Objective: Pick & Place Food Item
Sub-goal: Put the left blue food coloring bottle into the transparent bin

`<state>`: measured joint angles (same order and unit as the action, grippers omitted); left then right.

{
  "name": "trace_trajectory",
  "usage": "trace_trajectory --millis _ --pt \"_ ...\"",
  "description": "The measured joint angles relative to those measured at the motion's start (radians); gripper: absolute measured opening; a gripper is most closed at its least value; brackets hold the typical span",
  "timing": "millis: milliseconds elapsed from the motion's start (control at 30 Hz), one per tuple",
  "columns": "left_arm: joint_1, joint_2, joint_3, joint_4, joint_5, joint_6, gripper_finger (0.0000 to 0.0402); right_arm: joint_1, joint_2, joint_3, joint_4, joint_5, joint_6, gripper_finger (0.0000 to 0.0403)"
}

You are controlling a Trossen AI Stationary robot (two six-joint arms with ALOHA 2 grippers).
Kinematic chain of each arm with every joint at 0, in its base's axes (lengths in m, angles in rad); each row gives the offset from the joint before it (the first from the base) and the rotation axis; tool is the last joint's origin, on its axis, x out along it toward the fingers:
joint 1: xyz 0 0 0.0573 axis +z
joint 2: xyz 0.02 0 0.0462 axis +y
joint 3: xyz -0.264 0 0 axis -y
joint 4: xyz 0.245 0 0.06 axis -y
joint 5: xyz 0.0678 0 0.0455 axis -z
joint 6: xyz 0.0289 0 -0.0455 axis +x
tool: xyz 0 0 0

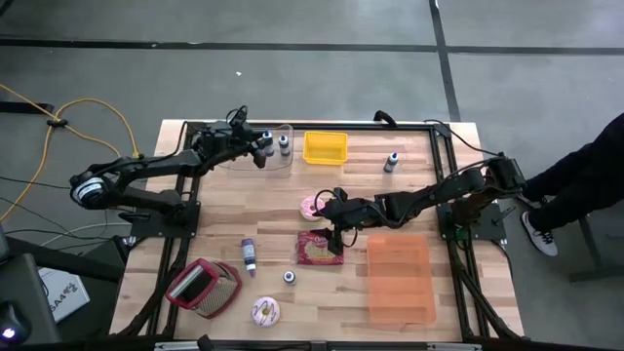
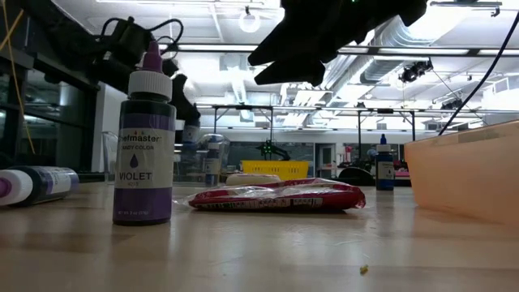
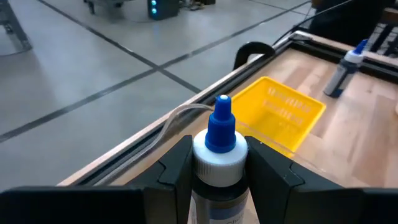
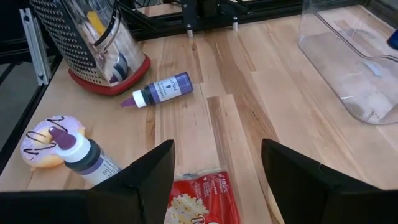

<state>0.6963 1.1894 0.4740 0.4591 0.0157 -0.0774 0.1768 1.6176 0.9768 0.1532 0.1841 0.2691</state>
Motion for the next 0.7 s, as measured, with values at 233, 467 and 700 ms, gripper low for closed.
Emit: trace_trajectory --millis 233,467,700 --pt "-0.033 0.135 -0.001 0.107 -0.097 -0.007 0.0115 0.001 0.0 0.0 0.0 0.0 0.009 0.0227" --pt "-0.061 0.227 -0.001 0.201 -0.19 -0.015 0.0115 0.006 0.0 0.0 0.0 0.0 0.019 0.0226" --pt "-0.071 0.297 -0.001 0.239 -0.231 -0.029 0.0115 0.007 0.0 0.0 -0.001 -0.002 0.019 0.0227"
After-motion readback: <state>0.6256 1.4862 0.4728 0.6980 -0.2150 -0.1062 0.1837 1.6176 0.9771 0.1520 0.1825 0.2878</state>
